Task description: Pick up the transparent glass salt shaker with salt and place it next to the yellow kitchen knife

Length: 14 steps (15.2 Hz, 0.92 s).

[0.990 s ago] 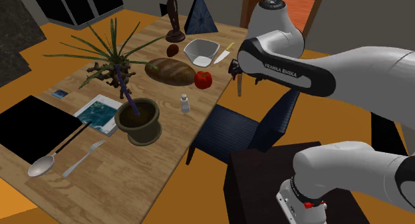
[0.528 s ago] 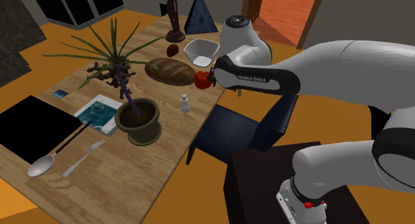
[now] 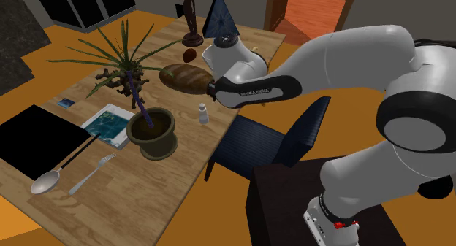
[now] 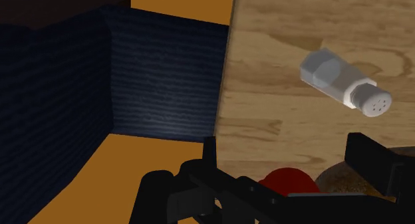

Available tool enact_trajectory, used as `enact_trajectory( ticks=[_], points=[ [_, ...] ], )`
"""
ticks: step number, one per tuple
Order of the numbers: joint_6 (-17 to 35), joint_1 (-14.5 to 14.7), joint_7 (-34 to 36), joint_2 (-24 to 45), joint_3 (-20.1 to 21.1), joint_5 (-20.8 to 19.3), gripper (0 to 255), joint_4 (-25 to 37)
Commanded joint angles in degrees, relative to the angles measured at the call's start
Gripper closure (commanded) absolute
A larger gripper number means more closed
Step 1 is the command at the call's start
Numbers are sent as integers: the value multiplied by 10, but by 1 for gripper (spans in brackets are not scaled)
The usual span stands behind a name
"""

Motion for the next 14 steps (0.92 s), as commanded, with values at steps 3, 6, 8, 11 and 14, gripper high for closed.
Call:
enact_trajectory(
  ticks=[3, 6, 8, 11, 14],
  points=[
    [-6, -16, 164, 141, 62, -165, 0, 70],
    [-35, 46, 263, 247, 37, -276, 0, 136],
    [-54, 94, 307, 305, 10, -325, 0, 183],
    [-51, 115, 323, 330, -8, -347, 0, 196],
    [-40, 123, 333, 347, -20, -365, 0, 196]
  ],
)
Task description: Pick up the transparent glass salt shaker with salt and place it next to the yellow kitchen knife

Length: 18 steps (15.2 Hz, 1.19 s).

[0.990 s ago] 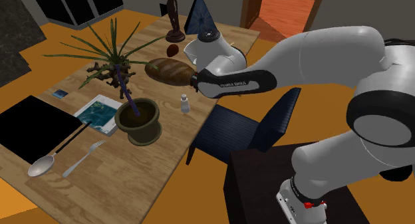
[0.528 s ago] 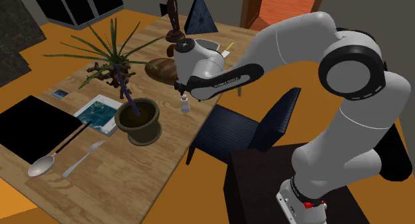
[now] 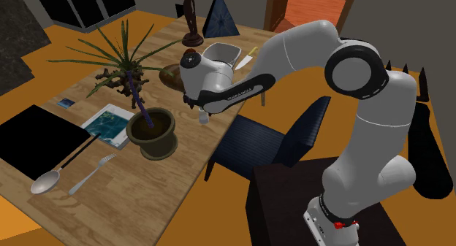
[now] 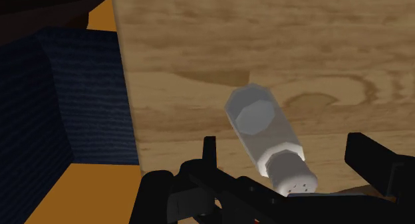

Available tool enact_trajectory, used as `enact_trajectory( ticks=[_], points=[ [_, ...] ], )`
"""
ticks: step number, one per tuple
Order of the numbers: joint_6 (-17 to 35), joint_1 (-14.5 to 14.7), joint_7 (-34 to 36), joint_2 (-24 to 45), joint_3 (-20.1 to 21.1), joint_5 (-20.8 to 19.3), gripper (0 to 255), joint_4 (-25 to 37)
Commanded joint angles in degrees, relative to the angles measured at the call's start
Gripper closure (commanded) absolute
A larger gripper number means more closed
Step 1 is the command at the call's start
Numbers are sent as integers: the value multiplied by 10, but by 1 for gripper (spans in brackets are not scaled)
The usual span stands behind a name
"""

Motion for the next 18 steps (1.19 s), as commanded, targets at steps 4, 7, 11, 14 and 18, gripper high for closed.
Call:
enact_trajectory(
  ticks=[4, 7, 11, 14, 18],
  points=[
    [14, 11, 13, 23, -16, -24, 0, 1],
    [14, 11, 13, 23, -16, -24, 0, 1],
    [14, 11, 13, 23, -16, -24, 255, 1],
    [14, 11, 13, 23, -16, -24, 255, 1],
    [14, 11, 13, 23, -16, -24, 255, 1]
  ],
)
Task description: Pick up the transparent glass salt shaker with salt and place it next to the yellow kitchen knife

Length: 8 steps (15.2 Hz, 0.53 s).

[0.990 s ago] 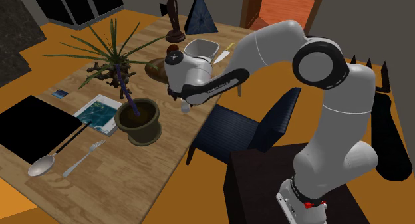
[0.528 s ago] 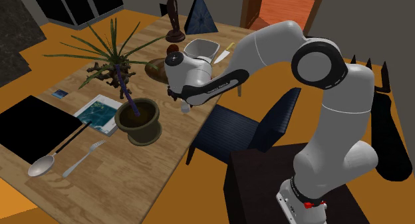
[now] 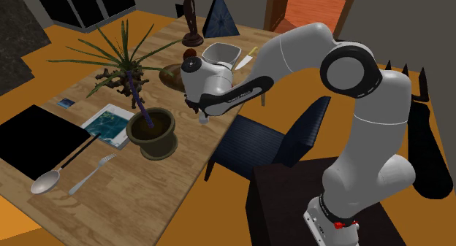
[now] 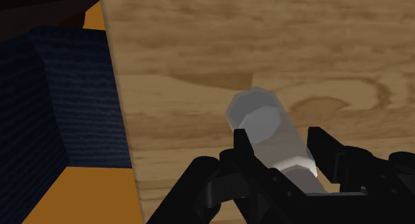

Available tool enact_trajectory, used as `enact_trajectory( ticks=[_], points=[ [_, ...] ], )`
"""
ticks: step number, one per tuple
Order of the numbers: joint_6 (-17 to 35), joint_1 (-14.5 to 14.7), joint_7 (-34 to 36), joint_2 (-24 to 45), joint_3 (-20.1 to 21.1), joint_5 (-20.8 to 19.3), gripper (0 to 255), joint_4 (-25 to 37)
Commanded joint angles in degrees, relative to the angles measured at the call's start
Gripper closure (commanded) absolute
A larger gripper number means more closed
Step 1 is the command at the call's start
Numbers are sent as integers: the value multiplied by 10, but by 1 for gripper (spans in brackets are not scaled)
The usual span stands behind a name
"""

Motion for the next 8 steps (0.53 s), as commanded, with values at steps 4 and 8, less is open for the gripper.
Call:
enact_trajectory(
  ticks=[4, 8],
  points=[
    [-9, -5, -9, -9, 7, 11, 255, 3],
    [-27, -15, -26, -26, 20, 33, 255, 11]
  ],
)
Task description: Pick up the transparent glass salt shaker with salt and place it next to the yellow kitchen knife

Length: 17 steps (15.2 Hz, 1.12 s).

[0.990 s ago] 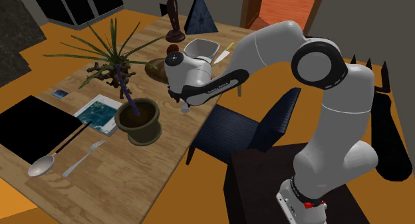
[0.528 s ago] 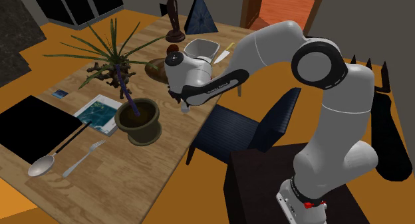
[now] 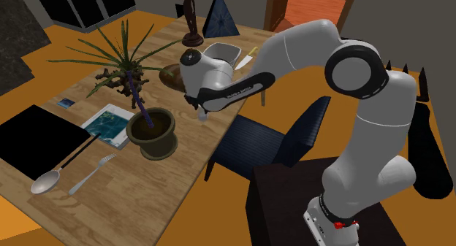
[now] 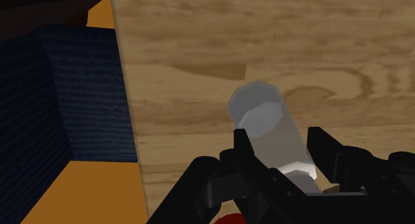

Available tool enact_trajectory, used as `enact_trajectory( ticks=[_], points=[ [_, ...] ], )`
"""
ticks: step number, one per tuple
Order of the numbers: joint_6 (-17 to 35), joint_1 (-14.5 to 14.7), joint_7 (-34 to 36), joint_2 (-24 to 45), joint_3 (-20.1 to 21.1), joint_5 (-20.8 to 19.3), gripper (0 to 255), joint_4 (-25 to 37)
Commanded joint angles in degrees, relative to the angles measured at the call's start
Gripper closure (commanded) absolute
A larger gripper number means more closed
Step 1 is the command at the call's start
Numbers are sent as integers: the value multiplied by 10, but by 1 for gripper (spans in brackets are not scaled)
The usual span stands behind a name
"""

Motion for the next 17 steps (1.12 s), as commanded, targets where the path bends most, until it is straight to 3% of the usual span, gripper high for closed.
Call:
enact_trajectory(
  ticks=[1, 17],
  points=[
    [-11, -4, -9, -9, 7, 12, 255, 6],
    [-94, -31, -72, -64, 46, 85, 255, 64]
  ],
)
